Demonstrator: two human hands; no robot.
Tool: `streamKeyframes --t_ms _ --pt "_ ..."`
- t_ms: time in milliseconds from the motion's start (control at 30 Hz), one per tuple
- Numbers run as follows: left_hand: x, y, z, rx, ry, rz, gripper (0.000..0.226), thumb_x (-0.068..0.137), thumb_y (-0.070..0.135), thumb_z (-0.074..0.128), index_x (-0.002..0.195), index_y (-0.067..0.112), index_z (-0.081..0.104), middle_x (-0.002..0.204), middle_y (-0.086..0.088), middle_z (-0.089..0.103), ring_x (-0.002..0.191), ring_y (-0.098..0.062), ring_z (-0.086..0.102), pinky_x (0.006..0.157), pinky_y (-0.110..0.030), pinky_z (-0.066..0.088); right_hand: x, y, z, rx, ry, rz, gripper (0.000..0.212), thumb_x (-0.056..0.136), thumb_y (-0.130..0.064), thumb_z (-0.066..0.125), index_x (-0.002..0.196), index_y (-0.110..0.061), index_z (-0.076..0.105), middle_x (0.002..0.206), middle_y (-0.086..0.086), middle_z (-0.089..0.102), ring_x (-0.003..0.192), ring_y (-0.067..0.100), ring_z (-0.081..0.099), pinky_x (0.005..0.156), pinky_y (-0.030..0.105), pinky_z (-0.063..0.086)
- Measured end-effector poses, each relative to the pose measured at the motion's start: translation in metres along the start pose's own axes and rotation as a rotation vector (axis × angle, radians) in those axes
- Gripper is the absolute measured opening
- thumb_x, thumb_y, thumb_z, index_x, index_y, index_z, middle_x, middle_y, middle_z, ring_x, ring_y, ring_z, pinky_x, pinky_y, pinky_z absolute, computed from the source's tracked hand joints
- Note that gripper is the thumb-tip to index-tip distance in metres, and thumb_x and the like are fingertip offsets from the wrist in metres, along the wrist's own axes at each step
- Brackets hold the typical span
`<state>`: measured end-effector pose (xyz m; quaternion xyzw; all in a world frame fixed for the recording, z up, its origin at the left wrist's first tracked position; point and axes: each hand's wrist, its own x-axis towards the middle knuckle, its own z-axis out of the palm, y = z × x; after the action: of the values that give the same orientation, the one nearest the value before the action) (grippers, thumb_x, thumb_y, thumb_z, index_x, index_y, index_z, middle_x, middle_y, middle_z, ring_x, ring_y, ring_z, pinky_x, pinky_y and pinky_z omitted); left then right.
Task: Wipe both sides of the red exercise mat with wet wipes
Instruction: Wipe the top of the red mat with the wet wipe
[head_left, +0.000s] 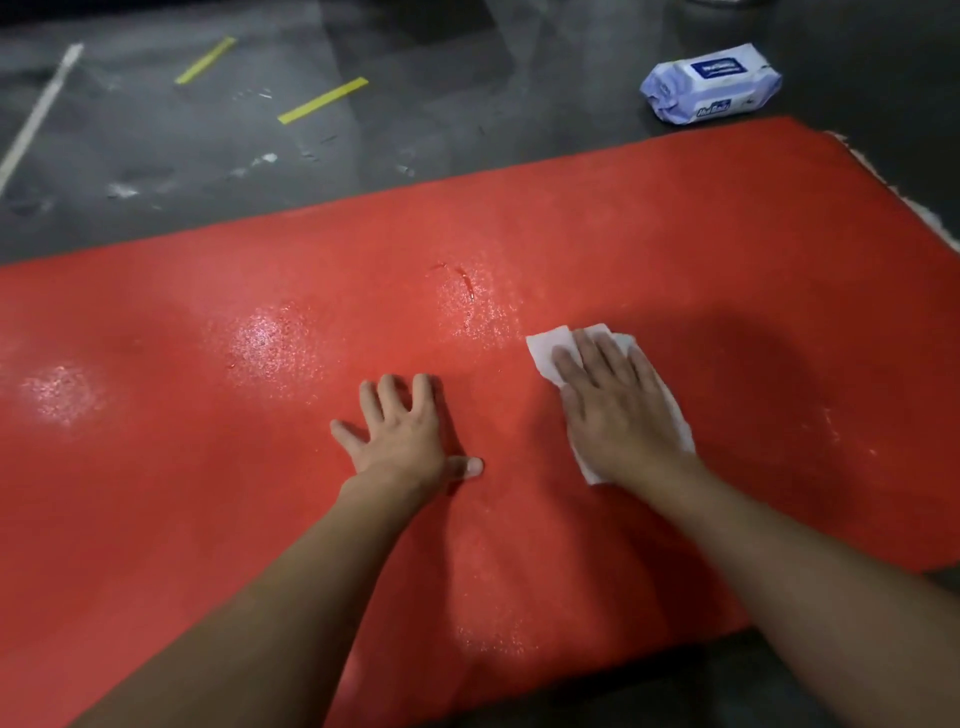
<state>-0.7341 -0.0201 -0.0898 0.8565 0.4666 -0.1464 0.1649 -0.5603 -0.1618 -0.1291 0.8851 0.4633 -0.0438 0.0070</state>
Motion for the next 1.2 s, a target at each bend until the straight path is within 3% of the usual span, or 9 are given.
streamKeyframes --t_ms 200,367,500,667,800,933,1033,1133,1200 --pt "0.008 -0.005 0.003 -0.070 -0.063 -0.022 0.126 0.060 0.065 0.081 0.151 0.038 -0.003 0.162 -0.002 -0.019 0.149 -0.031 -0.017 0.108 -0.073 0.004 -0.001 -0.012 -0.002 -0.028 -0.015 -0.382 0.058 0.100 -0.041 0.011 0.155 -0.031 0.026 0.165 -0.002 0.018 0.152 0.020 0.013 0.122 0.049 0.011" --pt "0.008 -0.001 0.001 -0.089 -0.072 -0.041 0.127 0.059 0.060 0.084 0.150 0.038 -0.002 0.161 -0.001 -0.018 0.148 -0.031 -0.018 0.108 -0.074 0.003 0.016 -0.030 0.000 0.043 0.006 -0.021 0.057 0.101 -0.041 0.012 0.158 -0.030 0.012 0.167 -0.001 0.001 0.153 0.021 -0.004 0.122 0.050 -0.002" --pt "0.008 0.004 -0.004 -0.086 -0.111 -0.057 0.130 0.060 0.054 0.086 0.150 0.034 -0.004 0.161 -0.004 -0.021 0.148 -0.033 -0.020 0.107 -0.076 0.003 0.014 -0.014 -0.004 -0.043 -0.031 -0.407 0.059 0.100 -0.040 0.008 0.157 -0.031 0.018 0.166 -0.002 0.009 0.153 0.020 0.005 0.122 0.049 0.007" --pt "0.009 0.010 -0.010 -0.087 -0.151 -0.076 0.133 0.060 0.051 0.088 0.151 0.032 -0.007 0.161 -0.008 -0.021 0.147 -0.036 -0.020 0.105 -0.078 0.004 0.033 -0.033 -0.001 0.100 0.029 0.053 0.056 0.102 -0.041 0.016 0.157 -0.030 0.015 0.167 -0.001 0.004 0.153 0.020 -0.003 0.122 0.048 -0.003" --pt "0.012 0.013 -0.018 0.003 -0.165 -0.060 0.134 0.055 0.055 0.089 0.151 0.045 -0.004 0.160 -0.012 -0.001 0.148 -0.041 -0.002 0.106 -0.074 0.019 0.033 -0.024 -0.004 -0.011 -0.011 -0.391 0.061 0.098 -0.043 0.008 0.157 -0.032 0.018 0.166 -0.002 0.011 0.153 0.020 0.006 0.122 0.049 0.006" --pt "0.024 0.012 -0.034 0.075 -0.074 -0.045 0.103 0.055 0.055 0.088 0.141 0.046 0.031 0.136 -0.009 0.037 0.127 -0.040 0.037 0.100 -0.053 0.035 0.059 -0.009 -0.003 0.057 0.027 0.071 0.056 0.102 -0.041 0.012 0.158 -0.030 0.011 0.167 -0.002 0.003 0.153 0.019 -0.003 0.123 0.046 -0.003" --pt "0.032 0.016 -0.039 0.099 -0.019 -0.049 0.094 0.054 0.049 0.090 0.130 0.037 0.036 0.128 -0.011 0.042 0.118 -0.041 0.043 0.096 -0.049 0.035 0.047 -0.043 0.007 0.067 0.042 -0.151 0.058 0.100 -0.044 0.012 0.157 -0.033 0.013 0.167 -0.002 0.003 0.153 0.021 0.000 0.122 0.052 -0.001" --pt "0.036 0.018 -0.036 0.146 -0.034 -0.057 0.116 0.053 0.045 0.091 0.143 0.033 0.019 0.140 -0.017 0.030 0.131 -0.042 0.031 0.103 -0.059 0.028 0.063 -0.009 -0.003 -0.040 0.022 -0.389 0.062 0.097 -0.043 0.002 0.157 -0.031 0.017 0.166 -0.002 0.010 0.153 0.019 0.005 0.122 0.048 0.006" --pt "0.041 0.019 -0.039 0.131 -0.111 -0.046 0.133 0.058 0.042 0.091 0.153 0.031 -0.001 0.158 -0.017 -0.001 0.146 -0.042 0.003 0.110 -0.067 0.015 0.074 0.001 -0.004 0.000 0.050 -0.107 0.059 0.100 -0.041 0.008 0.158 -0.030 0.014 0.166 -0.001 0.009 0.153 0.018 0.001 0.123 0.046 0.002"
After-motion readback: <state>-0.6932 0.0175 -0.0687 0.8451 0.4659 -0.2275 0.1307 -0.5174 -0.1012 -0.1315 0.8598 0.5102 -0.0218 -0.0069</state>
